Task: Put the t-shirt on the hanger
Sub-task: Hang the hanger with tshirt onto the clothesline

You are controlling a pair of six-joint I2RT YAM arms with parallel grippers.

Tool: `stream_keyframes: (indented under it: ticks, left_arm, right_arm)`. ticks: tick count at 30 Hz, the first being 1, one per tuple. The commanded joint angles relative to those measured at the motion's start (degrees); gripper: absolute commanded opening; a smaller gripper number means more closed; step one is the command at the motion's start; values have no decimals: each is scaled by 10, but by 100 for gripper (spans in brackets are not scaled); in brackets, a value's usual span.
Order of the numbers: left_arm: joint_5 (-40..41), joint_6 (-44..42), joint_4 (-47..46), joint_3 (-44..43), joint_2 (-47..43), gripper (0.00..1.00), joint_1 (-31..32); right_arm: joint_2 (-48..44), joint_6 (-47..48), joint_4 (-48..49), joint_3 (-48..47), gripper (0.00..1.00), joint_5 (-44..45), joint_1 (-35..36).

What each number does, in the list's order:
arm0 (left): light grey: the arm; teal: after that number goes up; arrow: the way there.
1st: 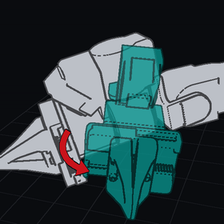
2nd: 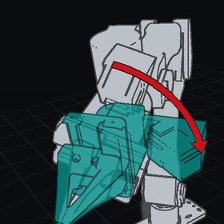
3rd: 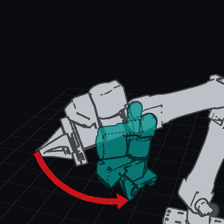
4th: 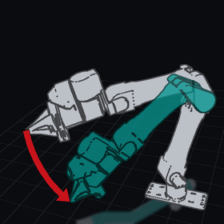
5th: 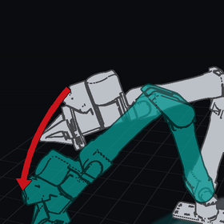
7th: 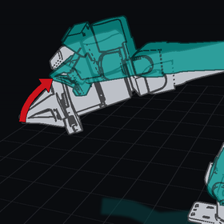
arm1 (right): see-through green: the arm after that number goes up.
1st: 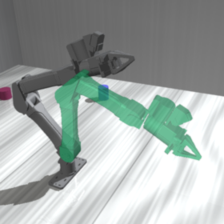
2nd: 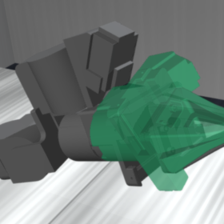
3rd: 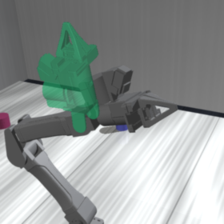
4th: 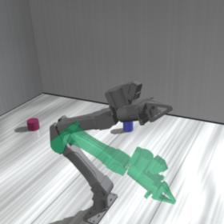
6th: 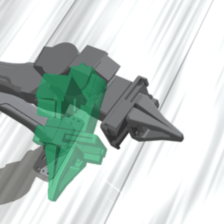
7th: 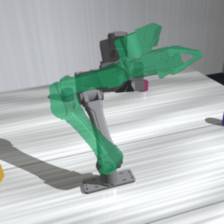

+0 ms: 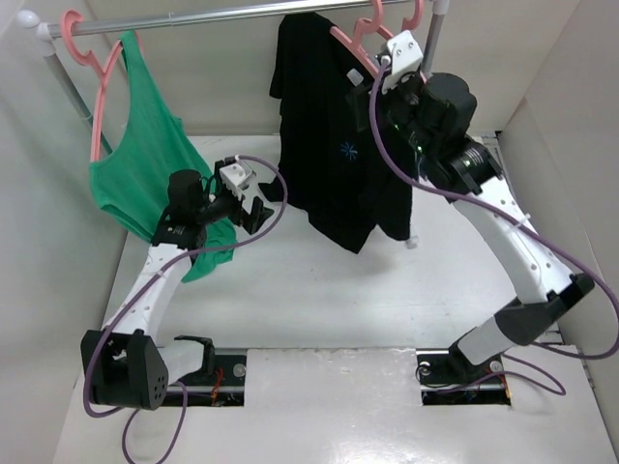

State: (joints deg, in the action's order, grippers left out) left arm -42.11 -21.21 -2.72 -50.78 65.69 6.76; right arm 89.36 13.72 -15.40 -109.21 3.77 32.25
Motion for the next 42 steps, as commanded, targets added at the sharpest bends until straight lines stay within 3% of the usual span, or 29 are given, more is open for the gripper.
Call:
stream_keyframes:
  ticks: [1, 4, 7, 14, 18, 23, 25, 32, 36, 42]
  left_arm:
    - [39, 4, -28, 43, -28, 100, 2]
    - [81, 4, -44, 93, -44, 100, 7]
    - [123, 15, -77, 133, -60, 100, 18]
    - [193, 49, -164, 232, -86, 100, 60]
    - [206, 49, -186, 277, -106, 100, 65]
    - [253, 49, -229, 328, -128, 100, 76]
    - [286, 43, -241, 360, -149, 100, 104]
    - [316, 38, -262, 377, -156, 100, 133]
    - [345, 36, -276, 383, -156, 100, 138]
    - [351, 42, -281, 383, -156, 100, 138]
  right_arm:
    - [-59, 71, 22, 14, 85, 74, 42]
    - [-100, 122, 22, 34, 88, 127, 79]
    - [-139, 164, 41, 65, 90, 123, 100]
    - [-174, 190, 23, 210, 97, -89, 106]
    - [-161, 154, 18, 316, 100, -138, 106]
    - [-154, 68, 82, 483, 100, -79, 106]
    - [-167, 8, 138, 569, 100, -12, 85]
    - [-216, -115, 171, 710, 100, 32, 12]
    - [-295, -197, 171, 795, 100, 46, -74]
    - [-469, -265, 151, 888, 100, 115, -126]
